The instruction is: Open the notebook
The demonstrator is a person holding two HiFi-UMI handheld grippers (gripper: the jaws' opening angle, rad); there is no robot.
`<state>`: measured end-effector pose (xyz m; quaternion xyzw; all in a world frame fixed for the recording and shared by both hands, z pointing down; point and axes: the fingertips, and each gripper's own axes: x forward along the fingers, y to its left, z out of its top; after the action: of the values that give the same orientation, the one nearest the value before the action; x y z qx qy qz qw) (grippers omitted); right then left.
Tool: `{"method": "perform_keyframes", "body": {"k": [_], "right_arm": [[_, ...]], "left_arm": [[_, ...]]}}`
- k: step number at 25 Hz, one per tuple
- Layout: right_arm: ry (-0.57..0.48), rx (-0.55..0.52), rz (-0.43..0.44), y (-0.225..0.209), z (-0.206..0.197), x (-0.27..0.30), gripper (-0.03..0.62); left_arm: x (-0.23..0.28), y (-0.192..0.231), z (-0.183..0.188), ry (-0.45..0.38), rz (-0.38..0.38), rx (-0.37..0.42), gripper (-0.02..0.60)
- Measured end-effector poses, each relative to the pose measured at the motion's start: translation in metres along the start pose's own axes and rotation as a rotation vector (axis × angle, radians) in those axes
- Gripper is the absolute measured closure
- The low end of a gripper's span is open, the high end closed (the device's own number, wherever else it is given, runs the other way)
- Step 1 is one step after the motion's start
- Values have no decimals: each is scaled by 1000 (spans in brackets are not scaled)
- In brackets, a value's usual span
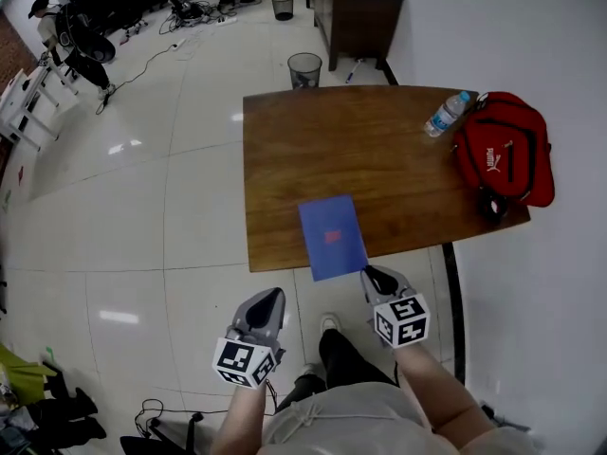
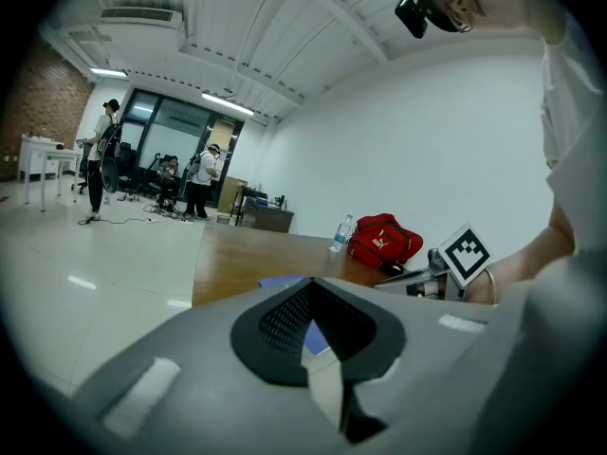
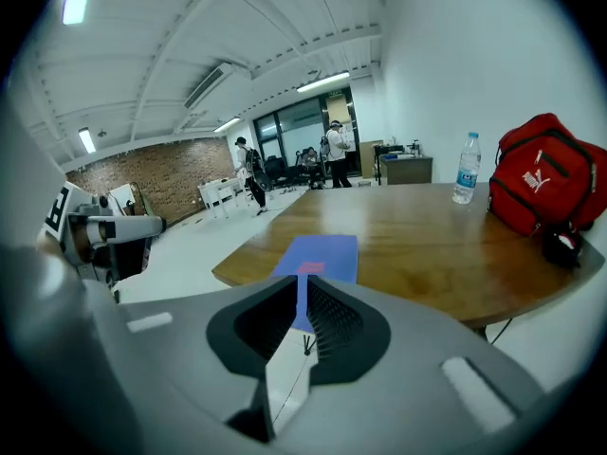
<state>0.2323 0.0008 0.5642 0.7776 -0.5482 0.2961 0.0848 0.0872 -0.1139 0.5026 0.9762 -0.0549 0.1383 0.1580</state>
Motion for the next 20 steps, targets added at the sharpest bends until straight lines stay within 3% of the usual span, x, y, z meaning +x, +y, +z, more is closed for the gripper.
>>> {"method": "perform_keyframes", "body": {"k": [10,20], "right_arm": [[158,71,-52,-56,-49,61,520],[166,127,-53,-61,-56,65,540]], "left_arm": [[56,19,-38,109,-3,-59,575],[69,30,-45,125,8,-91,575]]}}
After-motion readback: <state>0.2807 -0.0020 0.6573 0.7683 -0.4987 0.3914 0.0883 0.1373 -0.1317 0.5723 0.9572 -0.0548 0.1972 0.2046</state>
